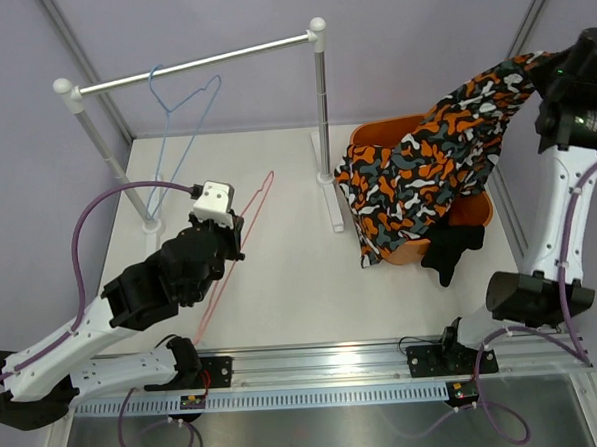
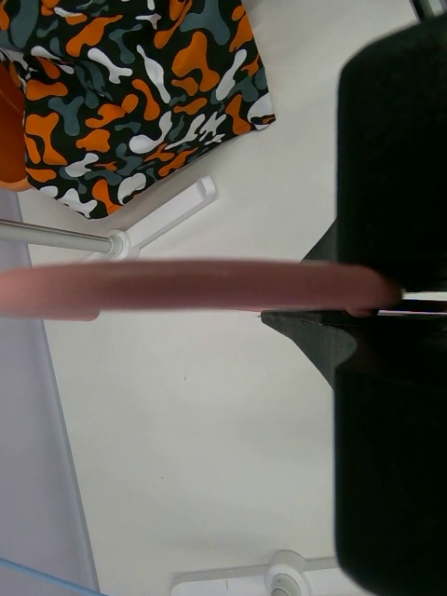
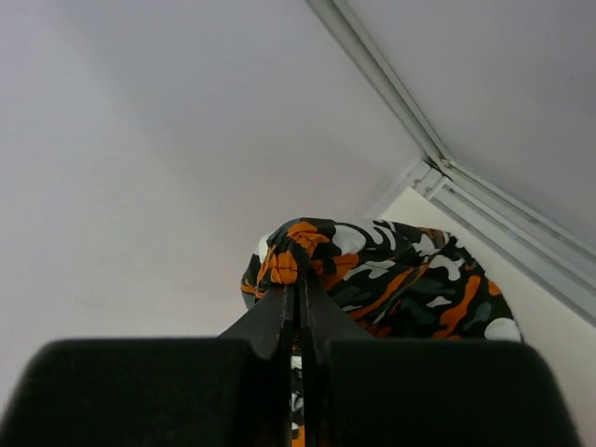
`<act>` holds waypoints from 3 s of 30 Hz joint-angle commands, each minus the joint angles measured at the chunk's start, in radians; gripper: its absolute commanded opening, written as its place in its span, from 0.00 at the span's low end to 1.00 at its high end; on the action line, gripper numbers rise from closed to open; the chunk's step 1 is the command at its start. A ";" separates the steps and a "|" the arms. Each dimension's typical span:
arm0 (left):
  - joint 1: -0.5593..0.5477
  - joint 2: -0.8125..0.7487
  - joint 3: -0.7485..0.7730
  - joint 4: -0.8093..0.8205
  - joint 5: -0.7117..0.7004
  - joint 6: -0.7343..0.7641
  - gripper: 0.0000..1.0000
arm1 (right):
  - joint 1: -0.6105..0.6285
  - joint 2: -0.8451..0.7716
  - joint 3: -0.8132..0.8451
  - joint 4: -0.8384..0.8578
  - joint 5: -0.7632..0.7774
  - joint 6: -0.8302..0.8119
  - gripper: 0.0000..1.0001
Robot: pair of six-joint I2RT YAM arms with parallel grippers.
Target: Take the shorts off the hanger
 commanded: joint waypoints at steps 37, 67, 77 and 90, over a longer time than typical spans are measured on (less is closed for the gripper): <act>-0.005 0.009 -0.006 0.045 0.039 -0.025 0.00 | 0.378 0.042 -0.798 0.333 -0.115 0.053 0.00; -0.003 0.010 0.006 0.030 0.033 -0.022 0.00 | 0.378 -0.138 -0.660 0.148 -0.094 -0.056 0.75; -0.003 0.010 0.008 0.030 0.033 -0.022 0.00 | 0.677 -0.362 -0.798 0.080 0.070 -0.130 0.76; -0.003 0.009 0.005 0.033 0.038 -0.025 0.00 | 1.067 -0.508 -1.117 0.088 0.234 0.117 0.73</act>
